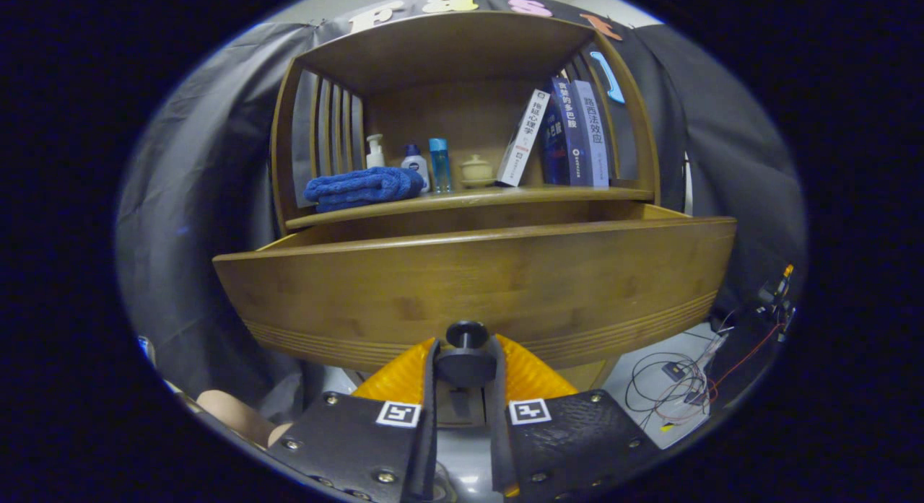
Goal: Pull open the drawer, take out the items inside it, and place them on the countertop above the cabinet.
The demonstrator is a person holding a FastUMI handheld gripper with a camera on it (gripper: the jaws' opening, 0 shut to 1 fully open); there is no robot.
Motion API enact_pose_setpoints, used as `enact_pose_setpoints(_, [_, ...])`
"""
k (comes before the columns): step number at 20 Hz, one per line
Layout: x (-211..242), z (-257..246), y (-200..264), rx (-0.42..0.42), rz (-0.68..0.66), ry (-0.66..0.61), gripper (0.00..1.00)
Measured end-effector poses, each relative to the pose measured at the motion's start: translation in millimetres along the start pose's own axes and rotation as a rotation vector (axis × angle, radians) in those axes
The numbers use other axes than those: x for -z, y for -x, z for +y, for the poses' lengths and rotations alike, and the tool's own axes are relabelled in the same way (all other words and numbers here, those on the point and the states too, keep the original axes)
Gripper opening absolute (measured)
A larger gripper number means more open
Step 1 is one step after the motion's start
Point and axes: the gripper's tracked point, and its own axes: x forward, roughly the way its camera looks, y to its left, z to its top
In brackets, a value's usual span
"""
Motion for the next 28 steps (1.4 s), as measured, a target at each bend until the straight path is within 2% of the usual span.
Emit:
enact_pose_setpoints(8, [9.6, -0.1, 26.0, -0.005, 0.014, -0.013, 0.30])
enact_pose_setpoints(16, [7.0, 1.1, 26.4, -0.022, 0.008, 0.020, 0.30])
enact_pose_setpoints(19, [9.1, 0.8, 30.4, -0.041, 0.036, 0.007, 0.40])
enact_pose_setpoints(22, [6.8, 1.2, 44.3, -0.053, 0.031, -0.013, 0.46])
enact_pose_setpoints(25, [-10.1, -2.8, 58.1, -0.043, 0.003, 0.027, 0.46])
enact_pose_setpoints(28, [-47.0, 0.9, 69.8, -0.055, -0.063, 0.042, 0.46])
